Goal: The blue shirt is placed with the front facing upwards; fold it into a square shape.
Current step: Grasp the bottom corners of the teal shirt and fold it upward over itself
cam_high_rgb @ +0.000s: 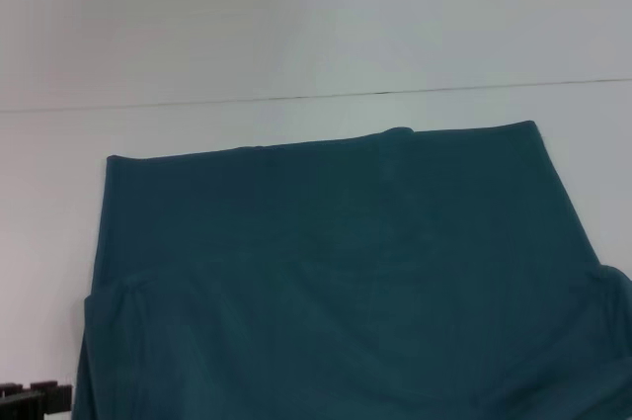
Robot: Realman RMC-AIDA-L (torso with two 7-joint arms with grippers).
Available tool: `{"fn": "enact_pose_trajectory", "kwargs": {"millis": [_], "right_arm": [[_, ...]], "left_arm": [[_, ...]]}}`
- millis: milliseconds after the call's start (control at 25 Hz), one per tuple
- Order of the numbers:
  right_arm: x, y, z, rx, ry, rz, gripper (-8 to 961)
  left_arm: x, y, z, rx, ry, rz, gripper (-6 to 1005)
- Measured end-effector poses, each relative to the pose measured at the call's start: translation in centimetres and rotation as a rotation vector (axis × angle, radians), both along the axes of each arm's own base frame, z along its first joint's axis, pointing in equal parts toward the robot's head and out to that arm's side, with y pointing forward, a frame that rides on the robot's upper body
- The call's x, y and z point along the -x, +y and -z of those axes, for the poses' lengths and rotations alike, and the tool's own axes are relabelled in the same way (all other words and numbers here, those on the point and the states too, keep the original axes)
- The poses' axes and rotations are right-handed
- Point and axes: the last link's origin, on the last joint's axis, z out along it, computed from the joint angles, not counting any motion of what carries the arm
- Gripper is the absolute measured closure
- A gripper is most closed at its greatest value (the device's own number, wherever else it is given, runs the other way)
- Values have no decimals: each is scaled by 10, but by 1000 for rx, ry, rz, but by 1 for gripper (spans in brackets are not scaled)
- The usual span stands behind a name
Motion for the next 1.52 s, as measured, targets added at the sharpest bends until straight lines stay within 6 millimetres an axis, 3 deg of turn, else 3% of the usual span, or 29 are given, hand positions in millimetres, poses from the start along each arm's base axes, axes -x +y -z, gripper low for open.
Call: {"fn": "enact_pose_trajectory", "kwargs": {"millis": [80, 520, 600, 840, 1240, 1520], "right_arm": [[-2, 0, -1, -4, -1, 10, 904], [-7, 12, -6, -14, -19, 45, 904], [-6, 14, -7, -13, -21, 39, 904], [-3, 19, -9, -9, -21, 24, 904], [-4, 20, -10, -11, -24, 19, 905], [-4, 19, -8, -9, -24, 16, 905]], "left_arm": [[0, 3, -3, -6, 8, -24, 959], [3, 6, 12, 142, 126, -176, 528], [2, 6, 15, 160, 127, -179, 295], [-2, 3, 29, 231, 136, -189, 96], [-3, 3, 43, 289, 176, -178, 52], [-6, 5, 52, 320, 166, -165, 106]]}}
